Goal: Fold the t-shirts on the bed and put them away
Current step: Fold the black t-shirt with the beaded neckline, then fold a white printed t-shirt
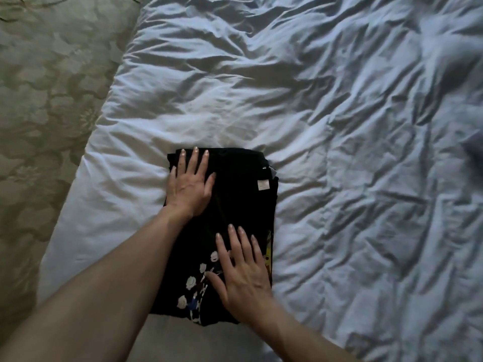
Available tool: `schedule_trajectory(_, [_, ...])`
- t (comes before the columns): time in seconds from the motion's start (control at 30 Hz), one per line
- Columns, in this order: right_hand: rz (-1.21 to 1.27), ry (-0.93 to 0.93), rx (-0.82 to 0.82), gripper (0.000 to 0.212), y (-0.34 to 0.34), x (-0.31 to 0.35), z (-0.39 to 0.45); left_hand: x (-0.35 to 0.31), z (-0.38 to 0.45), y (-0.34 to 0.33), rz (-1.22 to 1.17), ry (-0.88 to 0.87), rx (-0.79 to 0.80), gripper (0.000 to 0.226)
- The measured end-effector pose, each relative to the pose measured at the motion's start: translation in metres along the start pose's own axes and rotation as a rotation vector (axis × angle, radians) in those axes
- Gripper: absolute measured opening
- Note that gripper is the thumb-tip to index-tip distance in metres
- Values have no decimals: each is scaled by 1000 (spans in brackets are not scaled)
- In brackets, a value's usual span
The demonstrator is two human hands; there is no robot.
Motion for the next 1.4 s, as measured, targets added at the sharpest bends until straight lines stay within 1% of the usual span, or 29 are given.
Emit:
schedule_trajectory(0.1, [-6,8,17,70,-10,-4,4,2,1,-3,-84,-5,-22,68])
schedule_trajectory(0.17, [-21,2,-2,70,-6,-4,7,3,-5,6,-134,11,-67,70])
schedule_trajectory(0.23, [9,2,-11,71,5,2,-2,1,-27,26,-118,34,-174,68])
schedule_trajectory(0.3, [48,64,12,73,13,10,-17,-4,-61,43,-119,32,-281,63])
schedule_trajectory(0.37, [48,117,71,74,12,10,-32,-12,-103,47,-110,-19,-312,61])
schedule_trajectory(0.47, [40,89,131,73,5,5,-41,-13,-161,19,-25,-99,-248,61])
schedule_trajectory(0.53, [43,76,162,72,4,8,-38,-3,-177,-2,4,-69,-162,63])
schedule_trajectory(0.6, [50,68,193,71,4,9,-35,2,-177,-11,7,-42,-115,64])
schedule_trajectory(0.73, [105,45,187,60,22,5,-21,-5,-174,0,39,-34,-67,65])
schedule_trajectory(0.87, [160,-65,214,72,69,-1,-10,-18,-178,38,5,-11,-71,67])
schedule_trajectory(0.9, [151,-87,209,71,80,-3,-9,-24,-178,49,-18,-12,-78,67])
schedule_trajectory(1.0, [144,-133,202,50,107,-9,-13,-54,-175,81,-144,-38,-54,68])
schedule_trajectory(1.07, [156,-173,191,41,126,-16,-18,-78,-174,100,-224,-50,-40,53])
schedule_trajectory(1.17, [188,-237,131,37,158,-37,-28,-119,-173,125,-302,-77,-42,40])
schedule_trajectory(1.27, [218,-312,66,35,192,-73,-43,-168,-169,141,-393,-102,7,29])
schedule_trajectory(1.4, [272,-445,-15,35,229,-135,-70,-233,-165,147,-479,-115,59,23])
Point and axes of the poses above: each hand's wrist, its own z-axis towards the middle knuckle, its own y-axis out of the back of the hand, x = y × z, the point moved 6 cm from there along z, towards the middle knuckle, and after that the axes turned 11 degrees about z, right-handed, at the moved point
